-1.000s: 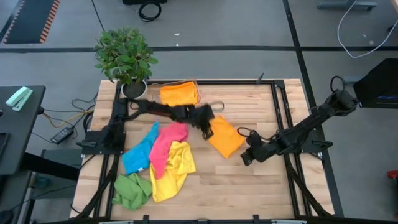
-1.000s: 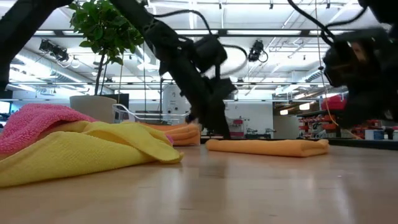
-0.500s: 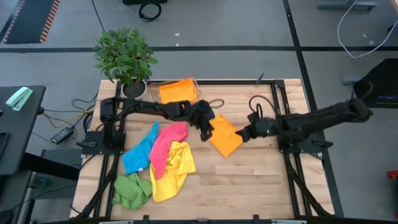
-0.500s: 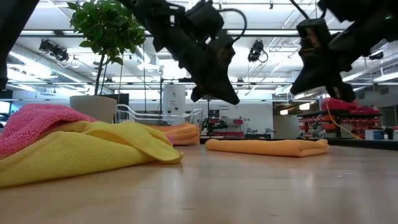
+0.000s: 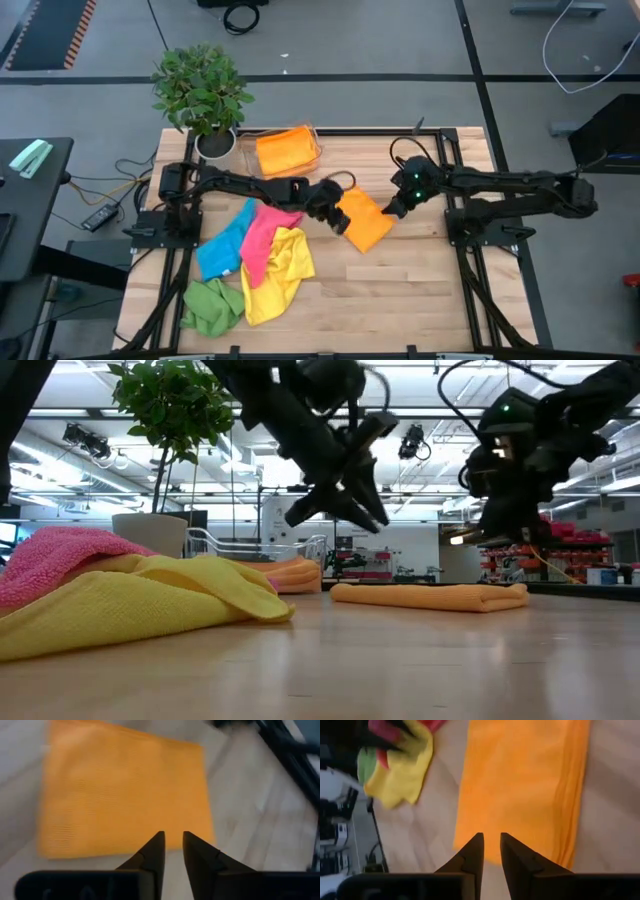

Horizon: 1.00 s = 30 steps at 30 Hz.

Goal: Fold microfiber towels
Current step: Stack the folded right orange microfiber cloth on top of the orange microfiber cloths in the transparent bin

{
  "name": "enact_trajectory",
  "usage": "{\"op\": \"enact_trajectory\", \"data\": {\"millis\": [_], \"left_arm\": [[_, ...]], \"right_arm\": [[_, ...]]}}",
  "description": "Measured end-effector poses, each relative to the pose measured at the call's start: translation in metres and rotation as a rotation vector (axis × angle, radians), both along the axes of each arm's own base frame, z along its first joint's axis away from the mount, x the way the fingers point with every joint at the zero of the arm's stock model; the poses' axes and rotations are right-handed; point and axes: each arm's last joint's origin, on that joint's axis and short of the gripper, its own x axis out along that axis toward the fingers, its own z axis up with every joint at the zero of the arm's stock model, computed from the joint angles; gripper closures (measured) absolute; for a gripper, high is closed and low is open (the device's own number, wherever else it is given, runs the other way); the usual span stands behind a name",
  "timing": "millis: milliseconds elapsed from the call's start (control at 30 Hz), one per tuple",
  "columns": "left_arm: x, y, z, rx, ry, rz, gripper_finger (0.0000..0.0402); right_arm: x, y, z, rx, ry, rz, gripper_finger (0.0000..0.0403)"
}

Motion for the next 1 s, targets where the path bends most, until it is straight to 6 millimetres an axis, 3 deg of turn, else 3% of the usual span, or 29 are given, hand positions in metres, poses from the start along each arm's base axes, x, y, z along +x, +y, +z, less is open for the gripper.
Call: {"op": "enact_trajectory", "data": {"millis": [133,367,500,600,733,1000], "left_arm": [[-0.007,0.033,-0.004,-0.083,0.046,0.074,0.0292],[-0.014,0.075,-0.007,-0.03,0.038,-0.041,0.0228],[-0.012,0.089,-0.02,0.048,0.046,-0.114,0.0196],[-0.007,0.089,-0.043,0.075,0.091,-0.167,0.0181],[-0.004,0.084,-0.063,0.083,0.137,-0.204,0.0168],[0.0,0.09,-0.061,0.161,0.097,-0.177,0.0157]], "right_arm": [[-0.005,0.02,0.001,0.012,0.086,-0.006,0.0325],[-0.014,0.08,0.007,0.026,0.15,-0.247,0.0325],[-0.022,0.118,0.003,0.053,0.067,-0.492,0.0324],[-0.026,0.139,-0.008,0.069,-0.002,-0.637,0.0324],[-0.023,0.154,-0.029,0.109,0.017,-0.744,0.0322],[-0.007,0.151,-0.046,0.088,0.033,-0.821,0.0258]]}}
